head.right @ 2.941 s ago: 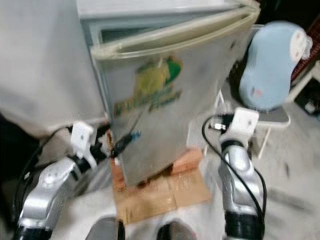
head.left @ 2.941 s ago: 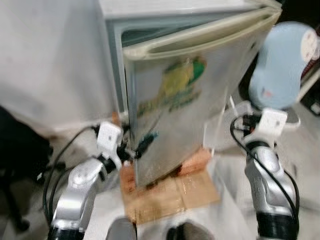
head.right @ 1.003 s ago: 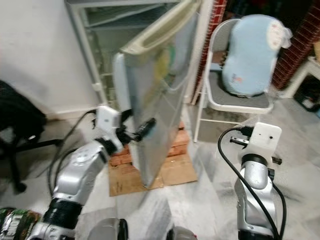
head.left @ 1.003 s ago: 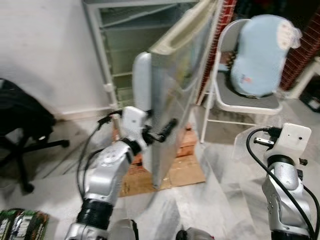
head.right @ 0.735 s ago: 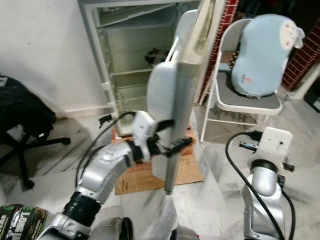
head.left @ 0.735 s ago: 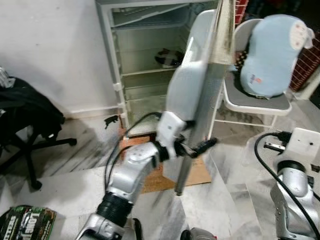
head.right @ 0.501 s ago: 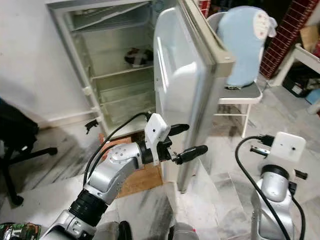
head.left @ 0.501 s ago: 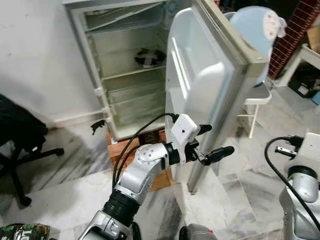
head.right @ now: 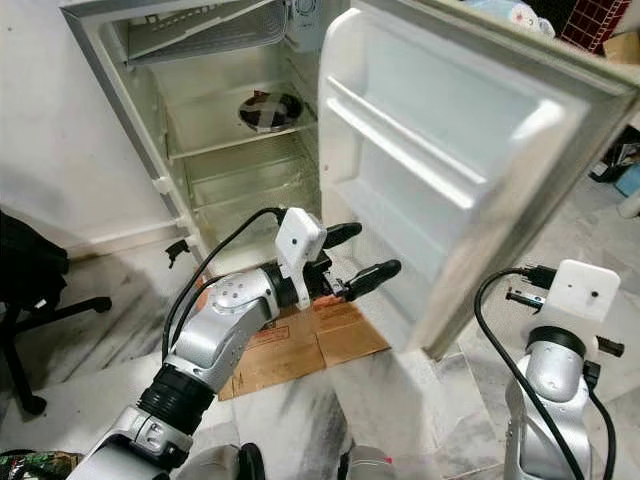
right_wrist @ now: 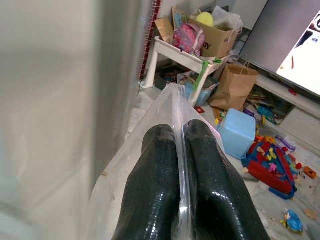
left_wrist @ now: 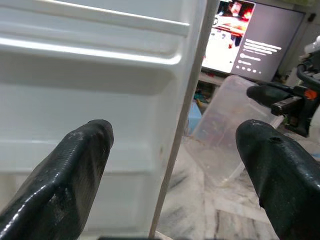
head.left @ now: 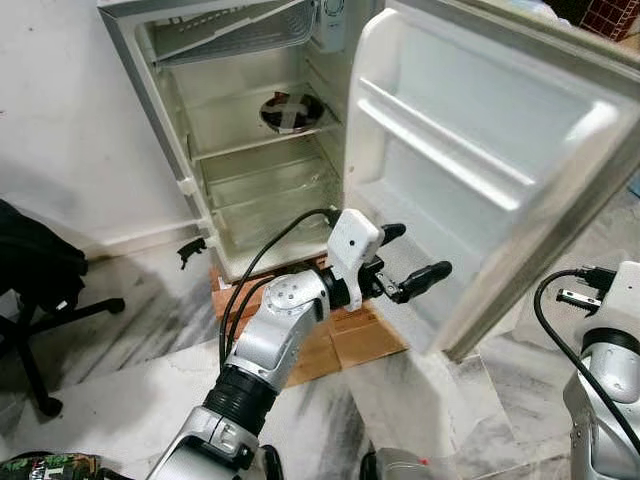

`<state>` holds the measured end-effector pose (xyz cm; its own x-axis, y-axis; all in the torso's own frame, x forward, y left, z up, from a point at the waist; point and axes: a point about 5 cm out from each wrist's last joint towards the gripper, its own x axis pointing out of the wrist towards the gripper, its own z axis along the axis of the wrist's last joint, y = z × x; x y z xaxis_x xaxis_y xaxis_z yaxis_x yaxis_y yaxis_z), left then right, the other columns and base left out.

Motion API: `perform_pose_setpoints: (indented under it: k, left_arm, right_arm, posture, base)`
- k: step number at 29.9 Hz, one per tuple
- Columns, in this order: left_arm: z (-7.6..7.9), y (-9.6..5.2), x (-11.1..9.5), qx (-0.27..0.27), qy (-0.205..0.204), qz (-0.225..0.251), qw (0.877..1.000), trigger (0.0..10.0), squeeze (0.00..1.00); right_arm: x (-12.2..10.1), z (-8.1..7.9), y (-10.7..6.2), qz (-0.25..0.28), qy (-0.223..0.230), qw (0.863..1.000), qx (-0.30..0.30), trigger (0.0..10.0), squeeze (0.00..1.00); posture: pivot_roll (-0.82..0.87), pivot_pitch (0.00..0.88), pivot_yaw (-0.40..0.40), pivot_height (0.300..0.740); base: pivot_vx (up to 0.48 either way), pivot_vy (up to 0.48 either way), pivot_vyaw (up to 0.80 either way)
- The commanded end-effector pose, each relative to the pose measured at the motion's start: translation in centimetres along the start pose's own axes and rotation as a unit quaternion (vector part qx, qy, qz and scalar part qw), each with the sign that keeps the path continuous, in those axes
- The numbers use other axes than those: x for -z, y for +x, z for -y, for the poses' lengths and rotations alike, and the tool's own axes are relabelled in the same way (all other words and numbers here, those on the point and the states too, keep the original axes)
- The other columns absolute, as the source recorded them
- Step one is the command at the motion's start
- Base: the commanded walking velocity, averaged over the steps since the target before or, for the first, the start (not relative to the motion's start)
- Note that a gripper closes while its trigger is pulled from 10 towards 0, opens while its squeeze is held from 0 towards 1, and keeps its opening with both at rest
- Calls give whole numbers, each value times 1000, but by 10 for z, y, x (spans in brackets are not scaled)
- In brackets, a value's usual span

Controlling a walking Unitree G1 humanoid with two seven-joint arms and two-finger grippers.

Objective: Restocking fridge

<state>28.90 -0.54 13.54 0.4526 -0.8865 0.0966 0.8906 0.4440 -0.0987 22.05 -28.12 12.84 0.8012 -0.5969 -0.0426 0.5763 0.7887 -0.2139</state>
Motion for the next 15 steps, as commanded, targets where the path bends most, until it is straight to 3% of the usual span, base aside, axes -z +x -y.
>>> perform_pose_setpoints:
  k: [1, 7, 8, 12, 13, 15]
  left_arm:
    - [-4, -2, 0, -18, 11, -1, 1000, 10000, 0]
    - [-20, -22, 2, -94, 30, 4, 995, 10000, 0]
    - [-30, -37, 4, -146, 33, 7, 989, 10000, 0]
    - [-50, -81, 11, -268, 25, 7, 963, 10000, 0]
    - [-50, -81, 11, -268, 25, 7, 963, 10000, 0]
    - [-58, -113, 17, -342, 23, -1, 939, 10000, 0]
  right_arm:
    - [-4, 5, 1, 7, -3, 1000, 14, 10000, 0]
    - [-4, -1, 1, 6, 4, 1000, 2, 10000, 0]
    - [-4, -8, 2, 4, 13, 1000, -14, 10000, 0]
    - [-4, -27, 4, -2, 44, 997, -59, 10000, 0]
    - [-4, -27, 4, -2, 44, 997, -59, 10000, 0]
    - [-5, -44, 4, -6, 64, 993, -96, 10000, 0]
  posture:
    - [-184, 63, 48, 740]
    - [-165, 64, 43, 740]
    - [-150, 64, 39, 740]
    - [-100, 66, 19, 740]
    - [-100, 66, 19, 740]
    - [-62, 70, 0, 740]
  base:
    - [0, 0, 0]
    - [0, 0, 0]
    - [0, 0, 0]
    - [0, 0, 0]
    - [0, 0, 0]
    - [0, 0, 0]
